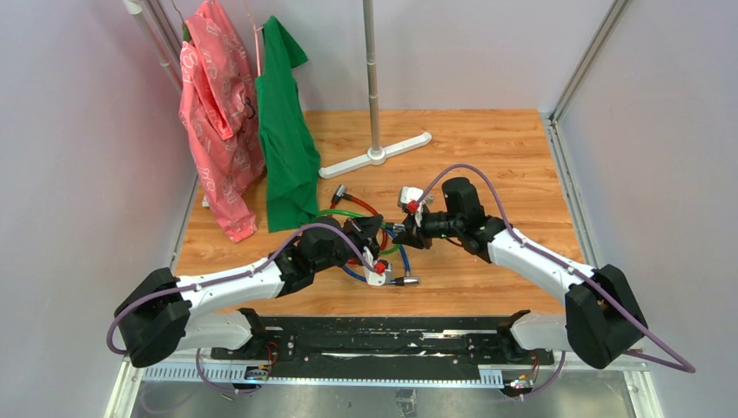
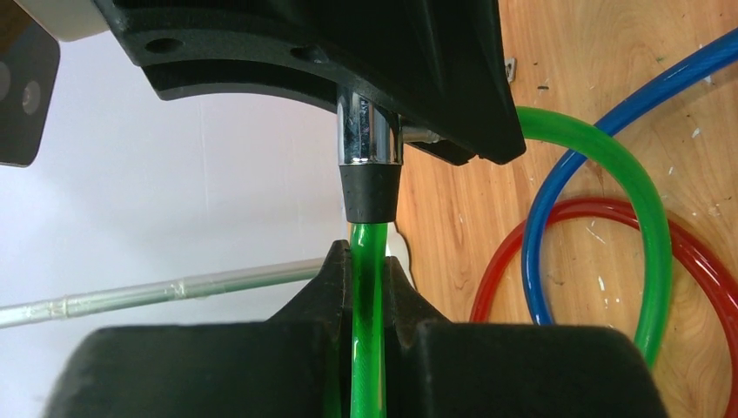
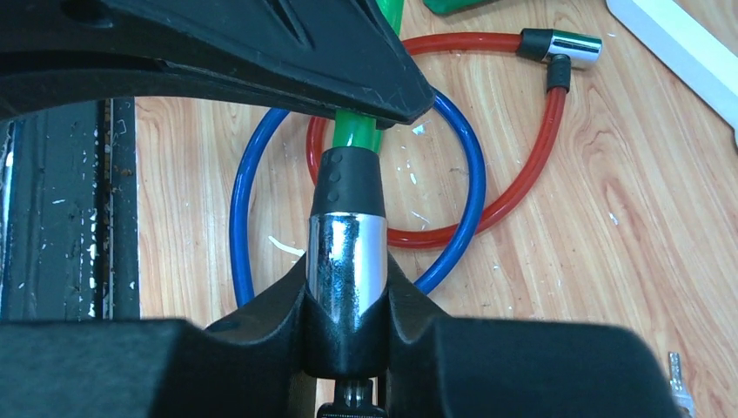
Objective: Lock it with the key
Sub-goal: Lock the lock.
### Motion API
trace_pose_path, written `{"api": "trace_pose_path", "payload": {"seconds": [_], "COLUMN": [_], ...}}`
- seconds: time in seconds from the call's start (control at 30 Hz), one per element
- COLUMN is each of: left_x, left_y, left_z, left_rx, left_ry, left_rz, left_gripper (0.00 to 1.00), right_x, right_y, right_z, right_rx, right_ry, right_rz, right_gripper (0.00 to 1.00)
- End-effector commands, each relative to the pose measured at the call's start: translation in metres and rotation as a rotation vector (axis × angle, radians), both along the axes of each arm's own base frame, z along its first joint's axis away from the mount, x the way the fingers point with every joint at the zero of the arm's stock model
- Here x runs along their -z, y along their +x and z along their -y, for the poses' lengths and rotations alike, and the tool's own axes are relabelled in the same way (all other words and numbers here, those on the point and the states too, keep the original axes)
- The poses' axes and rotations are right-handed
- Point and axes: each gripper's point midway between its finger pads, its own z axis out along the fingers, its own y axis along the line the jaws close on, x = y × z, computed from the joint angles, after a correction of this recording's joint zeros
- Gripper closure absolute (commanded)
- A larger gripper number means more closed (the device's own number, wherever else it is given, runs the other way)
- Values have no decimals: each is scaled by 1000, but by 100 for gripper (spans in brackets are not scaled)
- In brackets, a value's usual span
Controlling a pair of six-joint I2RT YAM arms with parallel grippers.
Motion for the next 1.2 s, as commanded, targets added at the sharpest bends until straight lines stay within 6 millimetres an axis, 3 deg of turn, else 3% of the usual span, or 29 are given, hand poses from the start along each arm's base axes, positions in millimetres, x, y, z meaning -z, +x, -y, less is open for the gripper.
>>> {"api": "trace_pose_path", "payload": {"seconds": [0.0, 0.17, 0.2, 0.3, 0.33, 0.5, 0.83, 1.0, 1.17], "left_x": [71, 68, 69, 71, 69, 53, -7, -15, 2], "left_y": [-17, -18, -20, -24, -24, -32, -60, -43, -29], "left_z": [-26, -24, -25, -26, -25, -20, -11, -5, 3], "left_rx": [-36, -59, -60, -94, -102, -110, -55, -141, -176], "left_ry": [162, 118, 119, 89, 77, 18, -27, -94, -77], "left_rz": [-201, -262, -283, -366, -383, -535, -892, -986, -998], "left_gripper": [100, 100, 92, 52, 44, 32, 29, 36, 50], "right_x": [-20, -15, -15, -14, -12, -9, -8, -7, -10], "right_y": [7, 10, 10, 13, 13, 11, 1, -2, -1], "right_z": [-10, -6, -5, -4, -3, -2, -3, -5, -5], "right_rx": [-26, -20, -18, -3, 0, -12, -57, -72, -73], "right_ry": [34, 4, 6, 18, 14, 2, -19, -28, -27], "right_rz": [83, 123, 130, 168, 172, 185, 235, 242, 254], "right_gripper": [88, 100, 100, 100, 100, 100, 100, 100, 100]}}
